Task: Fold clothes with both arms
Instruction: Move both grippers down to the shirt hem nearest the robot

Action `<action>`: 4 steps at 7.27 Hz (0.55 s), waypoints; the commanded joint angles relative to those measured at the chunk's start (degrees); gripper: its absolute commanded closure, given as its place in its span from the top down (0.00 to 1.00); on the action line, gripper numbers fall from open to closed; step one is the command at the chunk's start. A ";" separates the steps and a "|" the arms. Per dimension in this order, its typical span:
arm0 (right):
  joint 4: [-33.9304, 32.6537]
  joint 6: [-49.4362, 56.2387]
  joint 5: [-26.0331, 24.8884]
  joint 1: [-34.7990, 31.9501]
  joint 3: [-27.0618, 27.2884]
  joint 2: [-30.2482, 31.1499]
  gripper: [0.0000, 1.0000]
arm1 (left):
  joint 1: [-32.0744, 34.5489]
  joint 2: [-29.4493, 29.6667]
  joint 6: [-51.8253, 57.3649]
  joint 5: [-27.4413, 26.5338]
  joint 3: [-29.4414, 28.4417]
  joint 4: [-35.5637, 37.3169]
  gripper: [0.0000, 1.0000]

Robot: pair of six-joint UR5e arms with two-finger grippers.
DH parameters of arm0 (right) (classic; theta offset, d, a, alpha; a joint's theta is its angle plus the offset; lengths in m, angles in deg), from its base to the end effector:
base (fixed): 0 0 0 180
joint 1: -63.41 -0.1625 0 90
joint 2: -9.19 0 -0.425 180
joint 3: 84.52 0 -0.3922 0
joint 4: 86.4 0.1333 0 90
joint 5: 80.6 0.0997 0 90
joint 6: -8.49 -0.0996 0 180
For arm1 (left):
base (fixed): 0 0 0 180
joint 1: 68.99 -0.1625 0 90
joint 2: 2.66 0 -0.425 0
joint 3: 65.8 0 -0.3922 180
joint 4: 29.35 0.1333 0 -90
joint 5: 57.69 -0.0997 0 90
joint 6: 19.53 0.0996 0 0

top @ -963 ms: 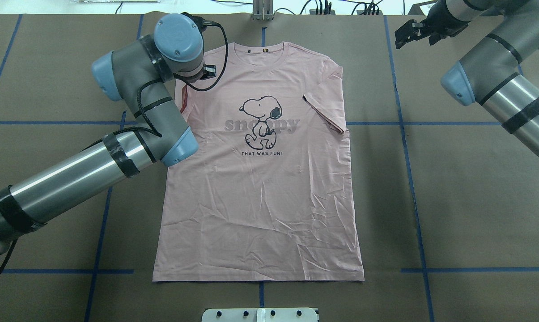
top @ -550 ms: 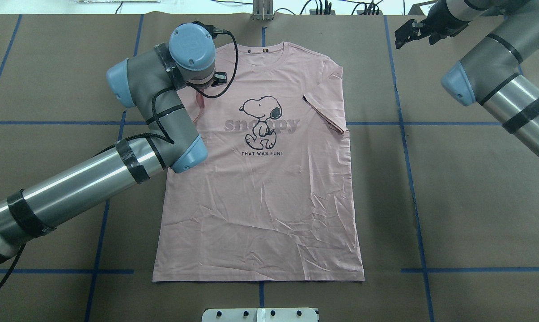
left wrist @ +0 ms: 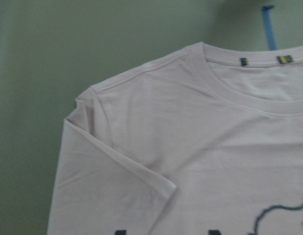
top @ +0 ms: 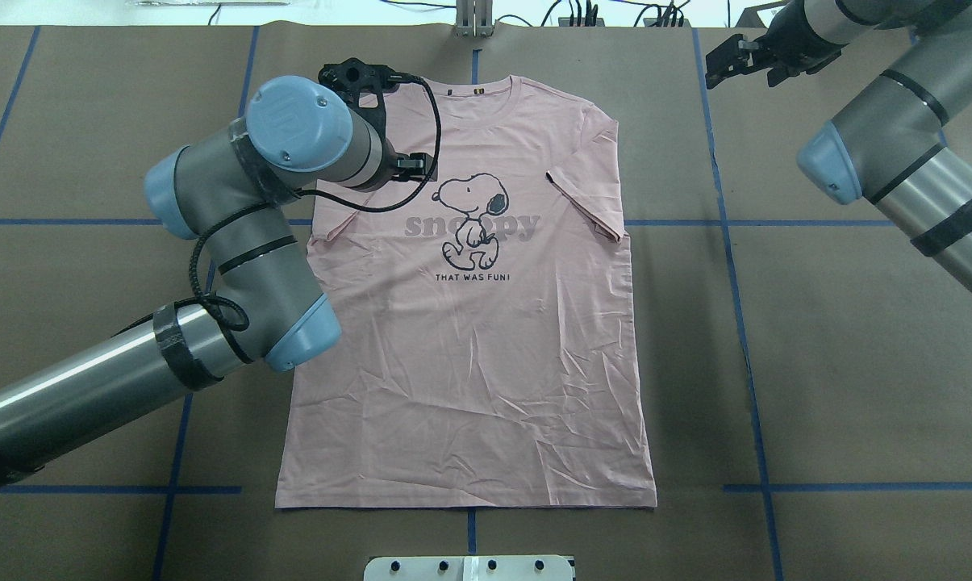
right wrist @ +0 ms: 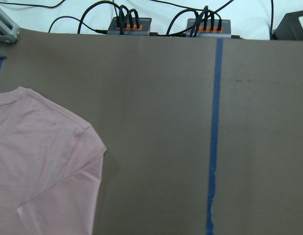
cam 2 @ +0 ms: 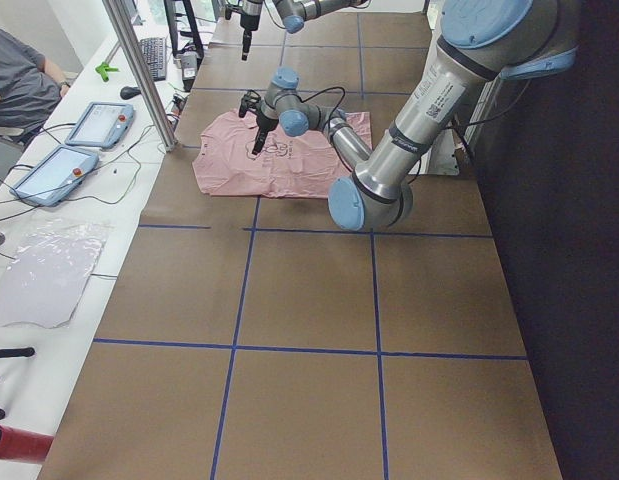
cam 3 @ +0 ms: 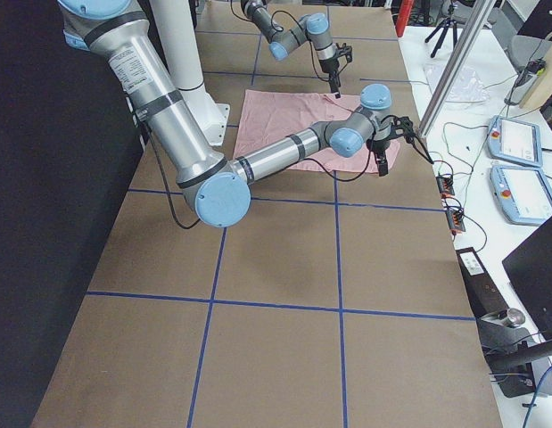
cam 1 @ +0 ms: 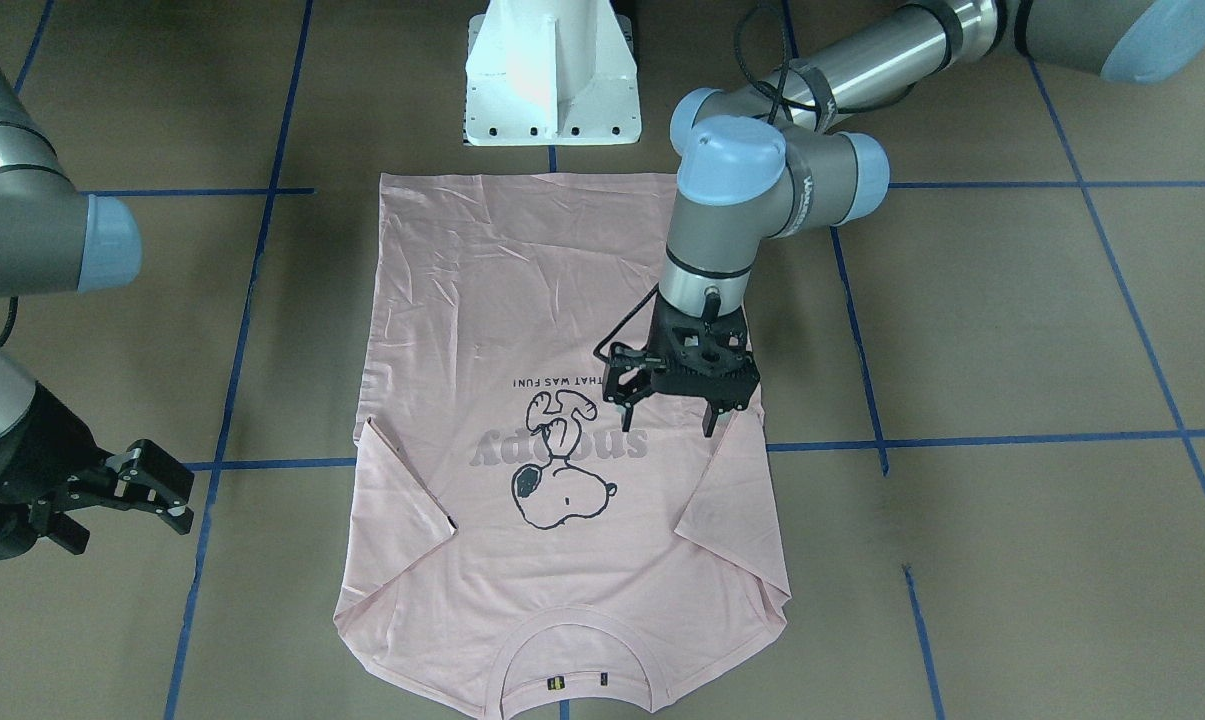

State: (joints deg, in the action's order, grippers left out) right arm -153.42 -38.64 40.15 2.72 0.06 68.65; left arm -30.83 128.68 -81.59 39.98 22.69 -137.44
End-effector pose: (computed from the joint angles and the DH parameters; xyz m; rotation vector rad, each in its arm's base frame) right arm -0.2715 -0.6519 0.3450 0.3304 -0.9010 0.0616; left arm 0.4908 -0.5383 0.1983 0.4481 0.9129 -0.0951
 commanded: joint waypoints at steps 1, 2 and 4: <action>-0.48 -16.50 -7.93 10.10 13.78 6.33 1.00 | -0.63 -7.72 -0.16 4.61 13.92 1.12 1.00; -3.00 -23.37 -11.81 16.25 22.64 10.72 1.00 | -2.89 -11.42 -0.77 4.64 19.29 1.12 1.00; -10.74 -37.78 -28.02 34.66 41.02 19.86 1.00 | -6.85 -16.09 -7.92 4.03 23.46 0.77 1.00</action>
State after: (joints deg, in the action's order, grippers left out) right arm -160.51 -67.34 21.78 26.21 30.70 82.94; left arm -35.42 115.86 -84.40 44.29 43.25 -136.41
